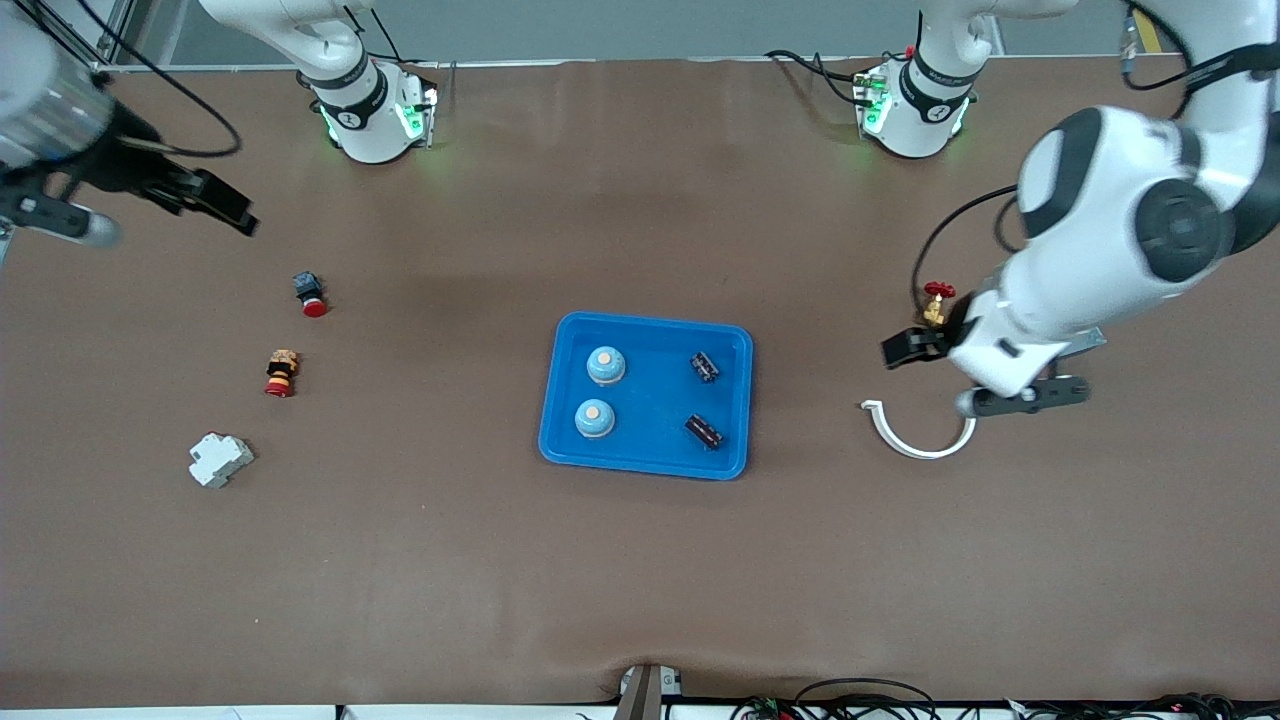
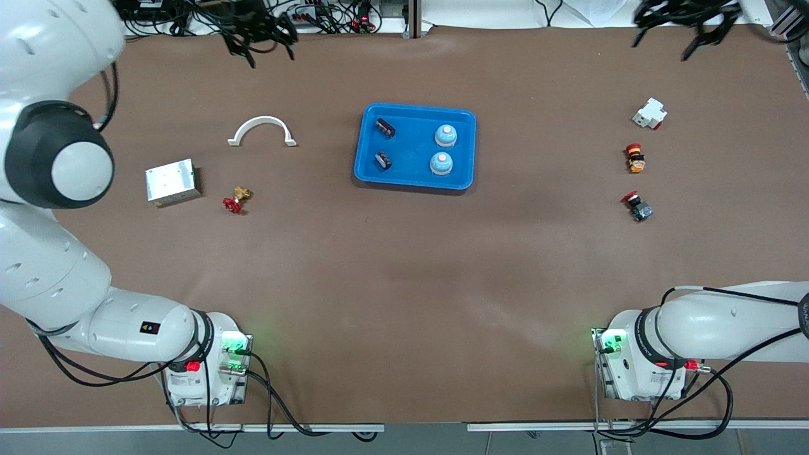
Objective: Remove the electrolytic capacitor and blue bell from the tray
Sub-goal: 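Reach the left gripper and the right gripper down toward the blue tray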
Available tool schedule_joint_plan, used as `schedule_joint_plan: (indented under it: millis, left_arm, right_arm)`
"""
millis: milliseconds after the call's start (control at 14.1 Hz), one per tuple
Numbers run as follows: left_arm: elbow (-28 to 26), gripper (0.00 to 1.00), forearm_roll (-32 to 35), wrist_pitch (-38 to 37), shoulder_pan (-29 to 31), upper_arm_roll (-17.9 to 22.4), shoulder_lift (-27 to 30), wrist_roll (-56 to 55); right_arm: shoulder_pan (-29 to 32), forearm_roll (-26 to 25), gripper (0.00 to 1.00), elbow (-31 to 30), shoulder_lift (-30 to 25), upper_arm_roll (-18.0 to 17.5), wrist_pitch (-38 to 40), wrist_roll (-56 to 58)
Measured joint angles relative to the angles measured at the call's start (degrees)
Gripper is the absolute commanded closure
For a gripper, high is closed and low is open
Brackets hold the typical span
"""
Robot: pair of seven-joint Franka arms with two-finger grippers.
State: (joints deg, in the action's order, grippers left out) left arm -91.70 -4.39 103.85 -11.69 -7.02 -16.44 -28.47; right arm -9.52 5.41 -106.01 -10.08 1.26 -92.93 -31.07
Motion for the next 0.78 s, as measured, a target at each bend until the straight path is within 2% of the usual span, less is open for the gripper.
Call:
schedule_joint_plan:
  millis: [212,495,778]
  left_arm:
    - [2.29,0.00,0.25,1.91,-3.00,0.00,-5.32,-14.89]
    - [8.68,0.00,1.24,8.65,-7.80,0.07,-15.10,-38.74]
    - [10.24,0.00,1.64,15.02,-11.19,0.14,-20.78,-54.82]
  right_arm:
    - [-3.63,1.16,0.00,-6.01,0.09,0.10,-7.67,-11.20]
    - [-11.50,1.18,0.00,-12.11,0.65,0.00,-16.41,-26.39]
    - [-17.82,1.17,0.00,-13.62,7.33,0.03,-24.00,-39.02]
